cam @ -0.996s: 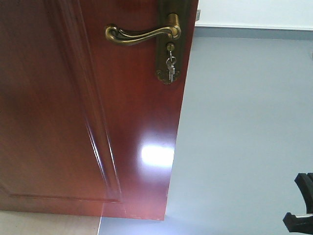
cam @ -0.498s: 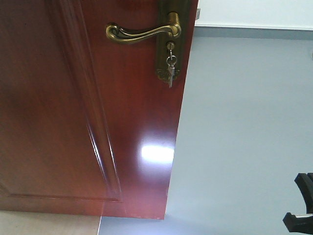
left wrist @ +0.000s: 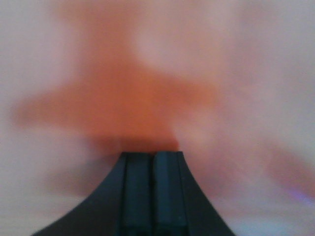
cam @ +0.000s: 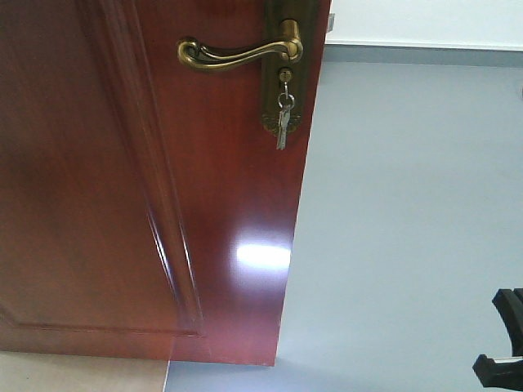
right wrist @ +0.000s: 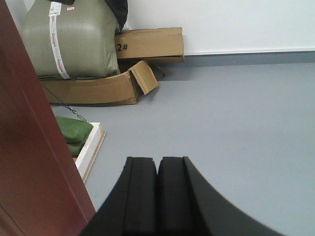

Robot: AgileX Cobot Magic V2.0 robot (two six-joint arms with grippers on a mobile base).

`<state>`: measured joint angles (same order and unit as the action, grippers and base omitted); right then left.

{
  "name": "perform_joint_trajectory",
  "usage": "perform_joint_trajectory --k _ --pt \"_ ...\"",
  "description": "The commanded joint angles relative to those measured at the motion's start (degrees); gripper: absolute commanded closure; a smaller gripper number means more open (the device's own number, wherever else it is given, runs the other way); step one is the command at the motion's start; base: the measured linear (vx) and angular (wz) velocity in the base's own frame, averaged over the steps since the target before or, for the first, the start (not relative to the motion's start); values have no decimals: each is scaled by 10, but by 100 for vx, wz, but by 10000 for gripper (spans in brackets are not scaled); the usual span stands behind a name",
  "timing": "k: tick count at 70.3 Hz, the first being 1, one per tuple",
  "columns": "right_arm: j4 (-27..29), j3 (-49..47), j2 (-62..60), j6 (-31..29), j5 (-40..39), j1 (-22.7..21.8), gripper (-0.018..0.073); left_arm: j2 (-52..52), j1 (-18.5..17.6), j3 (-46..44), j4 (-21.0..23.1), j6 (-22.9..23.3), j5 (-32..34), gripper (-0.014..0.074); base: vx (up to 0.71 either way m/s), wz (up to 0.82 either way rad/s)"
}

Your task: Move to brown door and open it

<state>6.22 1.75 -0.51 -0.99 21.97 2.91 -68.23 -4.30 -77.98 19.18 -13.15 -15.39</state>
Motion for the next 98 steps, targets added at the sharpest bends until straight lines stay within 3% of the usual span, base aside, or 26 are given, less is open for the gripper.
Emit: perform_joint_trajectory --k 1,8,27,58,78,88,98 --pt "-3 1 -9 -6 -46 -1 559 -5 -11 -16 -113 85 134 580 0 0" --pt "-3 1 -9 -6 -46 -1 559 -5 -21 -15 -180 125 186 580 0 0" --pt "-3 1 -9 -6 -46 -1 559 -19 -24 -15 -272 165 229 580 0 0" --pt "-3 1 -9 -6 -46 -1 559 -24 -24 -15 -271 186 214 580 0 0" --pt "-3 1 -9 -6 -46 -1 559 11 -23 5 -271 157 113 580 0 0" --pt "-3 1 -9 -6 -46 -1 559 60 -23 82 -271 137 154 580 0 0" --pt "-3 1 -9 -6 -46 -1 559 119 -6 192 -271 145 240 580 0 0"
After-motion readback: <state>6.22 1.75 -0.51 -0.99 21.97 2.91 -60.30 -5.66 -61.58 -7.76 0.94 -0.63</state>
